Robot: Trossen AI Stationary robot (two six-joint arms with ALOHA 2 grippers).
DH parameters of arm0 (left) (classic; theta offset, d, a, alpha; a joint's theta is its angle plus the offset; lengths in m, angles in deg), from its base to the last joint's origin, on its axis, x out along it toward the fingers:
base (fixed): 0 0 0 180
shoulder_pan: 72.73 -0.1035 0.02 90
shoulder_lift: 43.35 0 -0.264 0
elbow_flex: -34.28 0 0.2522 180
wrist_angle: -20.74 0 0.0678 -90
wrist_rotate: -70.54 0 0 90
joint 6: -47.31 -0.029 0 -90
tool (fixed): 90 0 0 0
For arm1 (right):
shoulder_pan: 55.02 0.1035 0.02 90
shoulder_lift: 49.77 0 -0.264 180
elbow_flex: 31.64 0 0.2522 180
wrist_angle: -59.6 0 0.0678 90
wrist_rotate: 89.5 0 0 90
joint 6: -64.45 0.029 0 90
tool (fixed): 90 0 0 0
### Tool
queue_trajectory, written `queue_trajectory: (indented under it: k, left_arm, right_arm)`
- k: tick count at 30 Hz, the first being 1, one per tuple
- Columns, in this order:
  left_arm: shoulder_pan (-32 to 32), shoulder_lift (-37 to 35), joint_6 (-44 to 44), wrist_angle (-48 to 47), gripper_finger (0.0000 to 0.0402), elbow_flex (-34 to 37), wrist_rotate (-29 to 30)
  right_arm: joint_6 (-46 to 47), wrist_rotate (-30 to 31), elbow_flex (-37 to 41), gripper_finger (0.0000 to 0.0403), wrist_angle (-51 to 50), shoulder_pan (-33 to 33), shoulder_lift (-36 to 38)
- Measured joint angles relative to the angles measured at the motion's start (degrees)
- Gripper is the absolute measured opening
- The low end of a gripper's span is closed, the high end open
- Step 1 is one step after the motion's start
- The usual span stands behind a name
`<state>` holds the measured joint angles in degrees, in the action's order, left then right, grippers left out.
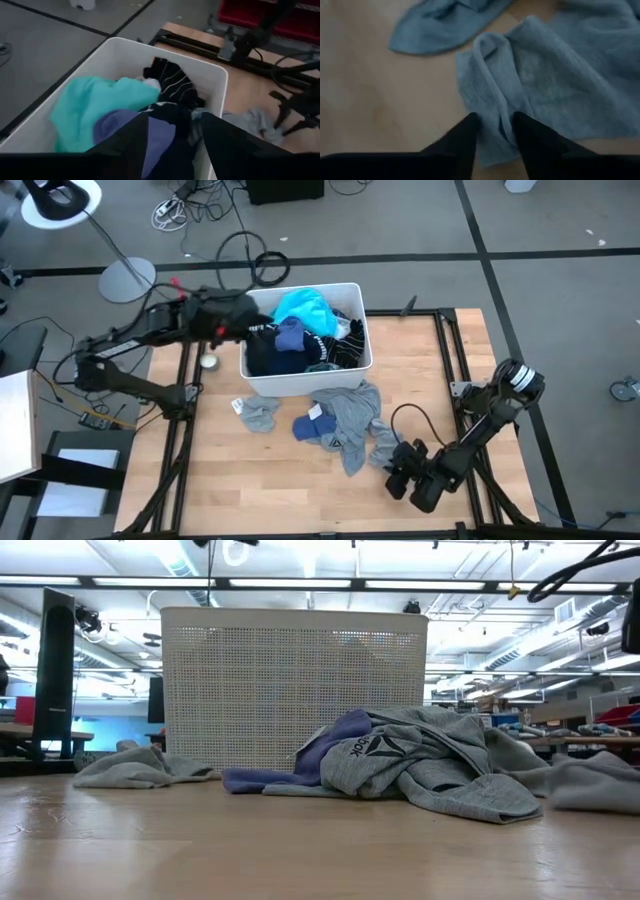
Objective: Sort clothes
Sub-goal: Put the gray sock into the white bin
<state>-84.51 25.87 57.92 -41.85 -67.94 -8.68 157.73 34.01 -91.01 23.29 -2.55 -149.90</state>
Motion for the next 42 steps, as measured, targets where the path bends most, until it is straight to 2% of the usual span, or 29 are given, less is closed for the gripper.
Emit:
queue_trajectory:
  k: [4, 5, 10, 16, 20, 26, 29, 32, 34, 38, 42]
  left_arm:
    - [3.5, -6.1, 2.6, -0.2, 0.0182, 4.3, 3.5]
    - [4.3, -7.9, 3.6, -0.3, 0.0182, 6.1, 4.0]
    - [8.3, -16.6, 11.0, -0.4, 0.0181, 16.1, 6.4]
    - [14.8, -23.9, 19.7, 0.0, 0.0181, 28.6, 8.5]
    - [19.4, -27.3, 24.5, 4.2, 0.0181, 36.8, 10.0]
    - [24.9, -30.0, 30.6, 11.7, 0.0181, 46.1, 13.7]
    - [27.3, -30.3, 33.8, 17.0, 0.0181, 50.3, 15.8]
    - [29.8, -30.3, 34.5, 21.1, 0.0181, 52.7, 18.1]
    - [31.1, -30.2, 33.3, 22.6, 0.0181, 53.1, 19.5]
    - [32.9, -31.4, 25.9, 22.9, 0.0181, 51.1, 21.0]
    - [33.1, -32.9, 21.0, 21.5, 0.0181, 46.7, 23.2]
  right_arm:
    - [-0.1, 0.7, 0.1, 0.0027, 3.0, -0.2, -0.2]
    - [-0.7, 0.7, 0.0, 0.0016, 2.7, -0.3, 0.4]
    - [-1.8, -3.9, -1.8, 0.0008, -7.7, -1.1, 4.5]
    - [-2.8, -3.6, -10.0, 0.0004, -27.6, -1.3, 11.7]
    - [-3.2, -2.7, -19.6, 0.0003, -44.7, -1.3, 15.4]
    - [-3.6, -1.5, -37.2, 0.0003, -68.3, -1.3, 16.6]
    - [-13.2, 1.6, -42.5, 0.0002, -66.5, -2.1, 18.5]
    - [-15.4, 4.8, -48.3, 0.0001, -67.6, -4.4, 18.9]
    - [-20.7, 6.9, -50.9, 0.0001, -67.5, -5.6, 18.7]
    - [-26.9, 8.8, -54.6, 0.0001, -67.6, -8.8, 18.8]
    - [-30.1, 8.9, -55.1, 0.0001, -67.5, -11.9, 18.6]
